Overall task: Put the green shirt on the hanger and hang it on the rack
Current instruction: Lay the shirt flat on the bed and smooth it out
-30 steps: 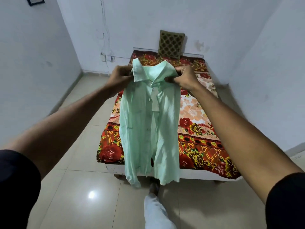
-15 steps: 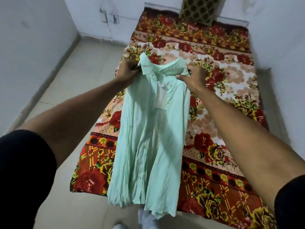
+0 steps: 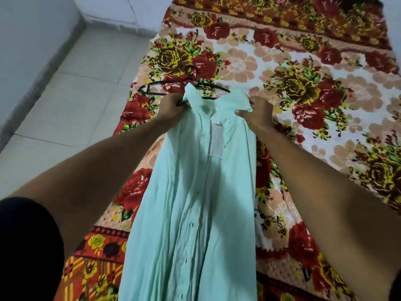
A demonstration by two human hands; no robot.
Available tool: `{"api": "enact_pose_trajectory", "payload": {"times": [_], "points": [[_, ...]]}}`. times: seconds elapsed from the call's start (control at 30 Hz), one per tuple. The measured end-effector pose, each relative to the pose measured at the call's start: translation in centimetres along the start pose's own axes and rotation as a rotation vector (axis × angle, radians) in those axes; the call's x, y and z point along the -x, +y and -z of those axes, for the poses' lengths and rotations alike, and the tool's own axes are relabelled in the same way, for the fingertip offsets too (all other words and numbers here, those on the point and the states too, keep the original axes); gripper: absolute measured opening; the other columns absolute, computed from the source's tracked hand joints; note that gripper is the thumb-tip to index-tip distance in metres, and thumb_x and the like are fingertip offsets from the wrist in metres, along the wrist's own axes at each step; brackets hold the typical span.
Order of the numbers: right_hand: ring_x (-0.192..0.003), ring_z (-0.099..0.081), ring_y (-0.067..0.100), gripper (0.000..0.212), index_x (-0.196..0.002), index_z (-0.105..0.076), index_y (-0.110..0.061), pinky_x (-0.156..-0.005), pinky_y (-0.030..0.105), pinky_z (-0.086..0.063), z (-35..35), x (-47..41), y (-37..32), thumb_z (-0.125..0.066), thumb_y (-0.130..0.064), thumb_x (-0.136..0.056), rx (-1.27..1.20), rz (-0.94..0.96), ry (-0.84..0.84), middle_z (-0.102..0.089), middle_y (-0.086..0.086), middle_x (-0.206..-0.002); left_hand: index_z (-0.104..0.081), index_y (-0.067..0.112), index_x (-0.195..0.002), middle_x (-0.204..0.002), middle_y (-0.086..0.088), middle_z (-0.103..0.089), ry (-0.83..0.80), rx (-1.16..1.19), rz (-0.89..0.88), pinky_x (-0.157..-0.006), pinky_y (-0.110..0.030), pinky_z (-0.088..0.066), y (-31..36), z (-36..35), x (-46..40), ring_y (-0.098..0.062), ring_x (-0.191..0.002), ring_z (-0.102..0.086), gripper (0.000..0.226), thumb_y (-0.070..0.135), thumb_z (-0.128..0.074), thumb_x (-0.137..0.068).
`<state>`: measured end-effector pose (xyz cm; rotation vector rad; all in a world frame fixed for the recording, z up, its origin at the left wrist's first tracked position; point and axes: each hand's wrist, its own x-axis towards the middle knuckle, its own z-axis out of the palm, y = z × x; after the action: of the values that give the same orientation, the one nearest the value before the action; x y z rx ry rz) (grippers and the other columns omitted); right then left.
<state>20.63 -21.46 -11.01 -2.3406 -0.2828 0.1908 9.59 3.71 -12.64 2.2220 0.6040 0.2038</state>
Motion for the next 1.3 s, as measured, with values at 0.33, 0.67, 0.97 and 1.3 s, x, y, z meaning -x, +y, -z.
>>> {"api": "enact_pose_trajectory", "payload": {"times": [0.33,0.67,0.97,1.3], "points": [[-0.12,-0.061,0.035,0.07,-0.137,-0.057,-0.013,-0.094,0.045,-0.054,-8.7,-2.0,7.0,-0.09,-0.02,-0.076,0.123,-0.174,0.064,-0.065,0.014,-0.13,-0.036,0.016,-0.055,-0.055,0.0,-0.037,-0.025,-0.011,0.155,-0.053,-0.037,-0.022,-5.5,-8.2,-3.6,-0.019,-0.062,-0.037,0.053,0.026,-0.076,-0.089],[-0.132,-0.056,0.03,0.038,-0.136,-0.061,-0.012,-0.099,0.045,-0.05,-14.0,2.1,5.9,-0.06,-0.016,-0.098,0.57,0.78,-0.264,-0.06,0.011,-0.142,-0.064,0.007,-0.116,-0.099,-0.008,-0.069,-0.003,0.189,0.28,-0.077,-0.034,-0.057,-6.8,-7.9,0.3,-0.022,-0.087,-0.065,0.051,0.029,-0.089,-0.077],[-0.153,-0.032,0.023,0.057,-0.154,-0.039,-0.005,-0.118,0.036,-0.034,-13.7,3.0,3.0,-0.051,-0.003,-0.098,0.673,0.518,-0.444,-0.033,0.009,-0.166,-0.079,-0.002,-0.094,-0.089,-0.018,-0.076,0.032,-0.124,0.146,-0.068,-0.028,-0.037,-8.2,-3.6,1.6,-0.032,-0.082,-0.066,0.015,0.011,-0.073,-0.089],[-0.153,-0.029,0.031,0.057,-0.157,-0.028,0.002,-0.118,0.046,-0.033,-14.4,4.3,0.4,-0.042,-0.009,-0.102,0.89,0.4,-0.525,-0.022,0.017,-0.168,-0.074,0.007,-0.091,-0.089,-0.016,-0.074,0.0,-0.338,0.172,-0.065,-0.033,-0.043,-9.9,-0.3,11.5,-0.036,-0.086,-0.068,0.018,0.022,-0.069,-0.083]]}}
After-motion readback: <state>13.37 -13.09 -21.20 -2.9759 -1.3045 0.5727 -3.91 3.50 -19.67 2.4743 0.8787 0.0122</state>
